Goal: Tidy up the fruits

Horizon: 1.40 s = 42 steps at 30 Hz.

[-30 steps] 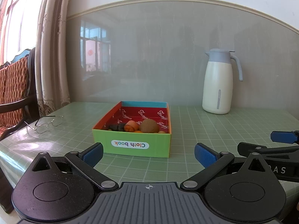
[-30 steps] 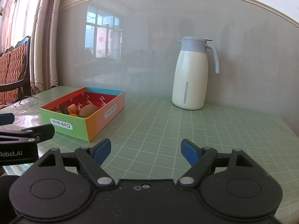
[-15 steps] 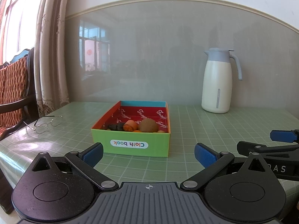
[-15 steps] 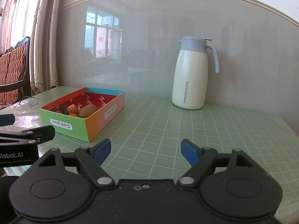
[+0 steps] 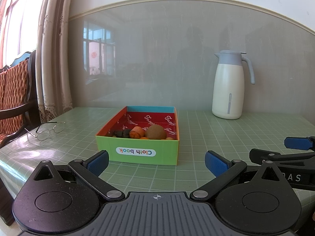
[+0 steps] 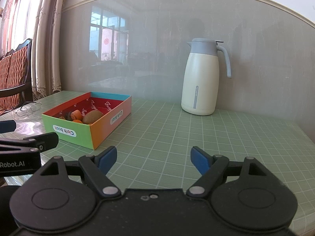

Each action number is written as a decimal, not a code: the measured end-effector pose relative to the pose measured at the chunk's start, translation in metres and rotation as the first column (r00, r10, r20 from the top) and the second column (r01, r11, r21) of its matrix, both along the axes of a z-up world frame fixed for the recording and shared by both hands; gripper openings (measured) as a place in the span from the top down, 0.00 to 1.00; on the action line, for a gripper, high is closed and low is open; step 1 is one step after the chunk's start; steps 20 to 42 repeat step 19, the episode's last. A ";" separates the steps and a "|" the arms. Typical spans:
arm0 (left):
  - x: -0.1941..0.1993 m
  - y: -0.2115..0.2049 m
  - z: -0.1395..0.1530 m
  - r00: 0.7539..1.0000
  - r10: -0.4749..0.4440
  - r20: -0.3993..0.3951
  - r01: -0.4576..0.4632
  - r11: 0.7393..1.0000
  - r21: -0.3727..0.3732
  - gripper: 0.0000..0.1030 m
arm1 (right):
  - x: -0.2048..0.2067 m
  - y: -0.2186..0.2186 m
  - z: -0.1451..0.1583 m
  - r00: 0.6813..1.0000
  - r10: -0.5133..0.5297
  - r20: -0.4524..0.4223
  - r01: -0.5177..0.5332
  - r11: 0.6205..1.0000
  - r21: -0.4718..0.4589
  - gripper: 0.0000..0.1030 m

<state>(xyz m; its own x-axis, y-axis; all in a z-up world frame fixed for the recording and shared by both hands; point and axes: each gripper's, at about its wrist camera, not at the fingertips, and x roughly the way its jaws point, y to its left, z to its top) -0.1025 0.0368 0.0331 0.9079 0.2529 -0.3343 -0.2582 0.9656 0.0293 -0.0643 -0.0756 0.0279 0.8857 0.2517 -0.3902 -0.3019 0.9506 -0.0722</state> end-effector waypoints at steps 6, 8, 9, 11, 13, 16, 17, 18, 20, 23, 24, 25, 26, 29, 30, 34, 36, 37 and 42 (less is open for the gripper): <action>0.000 0.000 0.000 1.000 0.000 0.000 0.000 1.000 -0.001 0.00 | 0.000 0.000 0.000 1.000 0.000 -0.001 0.000 1.000 0.000 0.21; -0.001 0.000 0.000 1.000 0.001 0.002 -0.001 1.000 -0.001 0.00 | 0.000 0.000 0.000 1.000 0.000 0.000 0.000 1.000 0.000 0.21; -0.001 0.000 0.000 1.000 0.001 0.003 -0.001 1.000 -0.001 0.00 | 0.000 0.000 0.000 1.000 0.000 0.000 0.000 1.000 0.000 0.21; -0.001 0.000 0.000 1.000 0.001 0.003 -0.001 1.000 0.000 0.00 | 0.000 0.000 0.000 1.000 0.000 -0.002 0.000 1.000 0.000 0.21; -0.002 0.000 0.000 1.000 0.002 0.004 -0.002 1.000 -0.001 0.00 | 0.000 0.000 0.000 1.000 0.001 0.001 -0.001 1.000 0.000 0.21; -0.001 0.000 -0.001 1.000 -0.013 0.005 0.013 1.000 0.001 0.00 | 0.000 0.000 0.000 1.000 0.000 0.000 0.000 1.000 0.001 0.21; -0.001 -0.001 -0.001 1.000 -0.014 0.010 0.014 1.000 0.005 0.00 | 0.000 0.000 0.000 1.000 0.000 0.000 0.000 1.000 0.001 0.21; -0.002 -0.001 -0.001 1.000 -0.016 0.018 0.015 1.000 0.007 0.00 | 0.000 0.000 0.000 1.000 0.000 -0.001 0.000 1.000 0.001 0.21; -0.003 -0.001 -0.001 1.000 -0.021 0.020 0.021 1.000 0.007 0.00 | 0.000 0.000 0.000 1.000 0.000 -0.001 0.000 1.000 0.001 0.21; -0.003 -0.001 -0.001 1.000 -0.021 0.020 0.021 1.000 0.007 0.00 | 0.000 0.000 0.000 1.000 0.000 -0.001 0.000 1.000 0.001 0.21; -0.003 -0.001 -0.001 1.000 -0.021 0.020 0.021 1.000 0.007 0.00 | 0.000 0.000 0.000 1.000 0.000 -0.001 0.000 1.000 0.001 0.21; -0.003 -0.001 -0.001 1.000 -0.021 0.020 0.021 1.000 0.007 0.00 | 0.000 0.000 0.000 1.000 0.000 -0.001 0.000 1.000 0.001 0.21; -0.003 -0.001 -0.001 1.000 -0.021 0.020 0.021 1.000 0.007 0.00 | 0.000 0.000 0.000 1.000 0.000 -0.001 0.000 1.000 0.001 0.21; -0.003 -0.001 -0.001 1.000 -0.021 0.020 0.021 1.000 0.007 0.00 | 0.000 0.000 0.000 1.000 0.000 -0.001 0.000 1.000 0.001 0.21; -0.003 -0.001 -0.001 1.000 -0.021 0.020 0.021 1.000 0.007 0.00 | 0.000 0.000 0.000 1.000 0.000 -0.001 0.000 1.000 0.001 0.21; -0.003 -0.001 -0.001 1.000 -0.021 0.020 0.021 1.000 0.007 0.00 | 0.000 0.000 0.000 1.000 0.000 -0.001 0.000 1.000 0.001 0.21; -0.003 -0.001 -0.001 1.000 -0.021 0.020 0.021 1.000 0.007 0.00 | 0.000 0.000 0.000 1.000 0.000 -0.001 0.000 1.000 0.001 0.21; -0.003 -0.001 -0.001 1.000 -0.021 0.020 0.021 1.000 0.007 0.00 | 0.000 0.000 0.000 1.000 0.000 -0.001 0.000 1.000 0.001 0.21; -0.003 -0.001 -0.001 1.000 -0.021 0.020 0.021 1.000 0.007 0.00 | 0.000 0.000 0.000 1.000 0.000 -0.001 0.000 1.000 0.001 0.21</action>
